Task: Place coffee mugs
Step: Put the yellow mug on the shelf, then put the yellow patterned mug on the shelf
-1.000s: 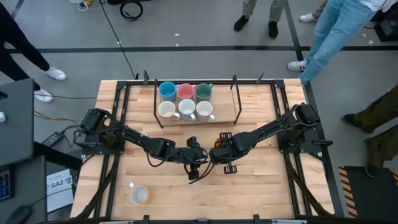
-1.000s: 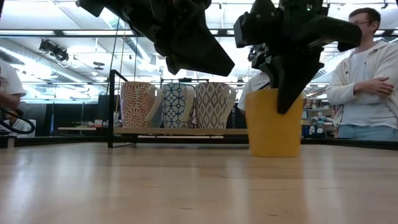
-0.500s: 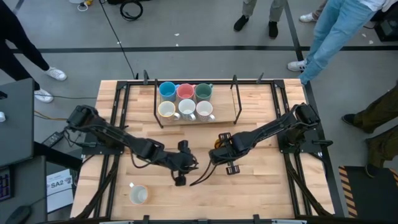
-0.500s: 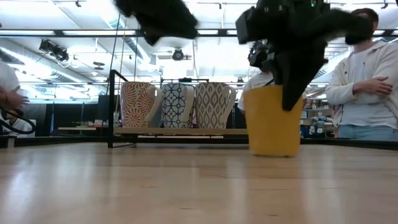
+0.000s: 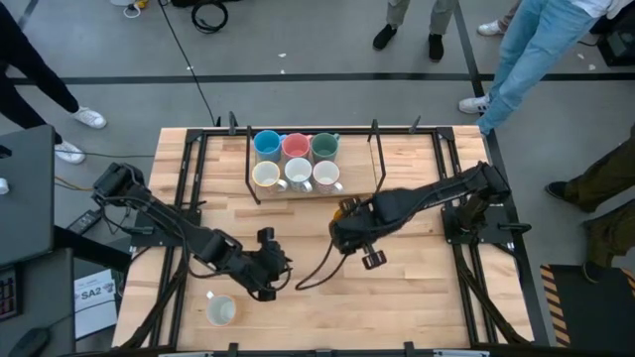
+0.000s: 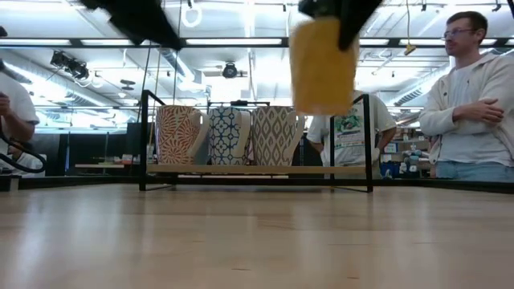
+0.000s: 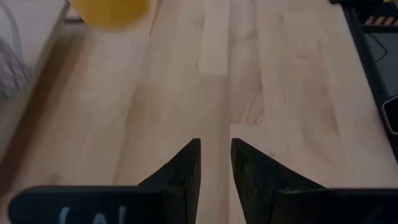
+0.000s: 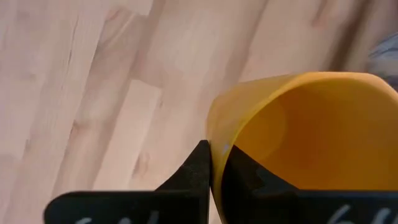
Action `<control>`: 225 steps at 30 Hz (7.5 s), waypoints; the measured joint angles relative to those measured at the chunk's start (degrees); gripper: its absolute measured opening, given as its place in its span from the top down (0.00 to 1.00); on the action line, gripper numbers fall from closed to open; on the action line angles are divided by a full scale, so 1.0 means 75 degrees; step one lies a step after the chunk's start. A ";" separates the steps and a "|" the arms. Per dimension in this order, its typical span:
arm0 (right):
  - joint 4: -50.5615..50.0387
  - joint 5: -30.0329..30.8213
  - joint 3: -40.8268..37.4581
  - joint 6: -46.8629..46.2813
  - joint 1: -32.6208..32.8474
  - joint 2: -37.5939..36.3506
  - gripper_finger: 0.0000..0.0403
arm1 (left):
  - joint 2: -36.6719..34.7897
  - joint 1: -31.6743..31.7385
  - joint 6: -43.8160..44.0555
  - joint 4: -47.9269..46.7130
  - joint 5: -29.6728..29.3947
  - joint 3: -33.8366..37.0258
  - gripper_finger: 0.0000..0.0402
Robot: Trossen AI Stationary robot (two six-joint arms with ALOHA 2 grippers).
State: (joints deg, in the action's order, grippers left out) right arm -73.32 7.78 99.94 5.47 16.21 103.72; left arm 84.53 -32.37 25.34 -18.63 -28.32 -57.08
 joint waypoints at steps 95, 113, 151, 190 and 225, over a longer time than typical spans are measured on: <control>0.2406 -0.0054 -0.1879 0.3836 -0.5645 0.0020 0.79 | 0.0009 0.0109 0.0540 0.2008 0.0015 0.1280 0.76; 0.2457 -0.0057 -0.1879 0.3830 -0.5645 0.0020 0.54 | 0.0009 0.0109 0.0543 0.2010 0.0015 0.1277 0.76; -0.0599 -0.0284 0.0429 0.1986 -0.3476 0.0020 0.54 | 0.0012 0.0103 0.0560 0.2499 0.1409 0.1161 0.76; 0.2629 -0.0401 0.0420 -0.0398 0.0075 0.0020 0.54 | 0.0012 -0.1915 0.1737 -0.6164 0.3072 -0.2447 0.76; 0.2618 -0.0401 0.0420 -0.0395 0.0096 0.0020 0.54 | 0.0845 -0.2300 0.1528 -0.6234 0.2550 -0.2436 0.76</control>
State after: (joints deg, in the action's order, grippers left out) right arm -53.69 4.78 103.09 2.50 16.93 103.88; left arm 90.87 -49.62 36.80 -65.39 -9.19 -75.35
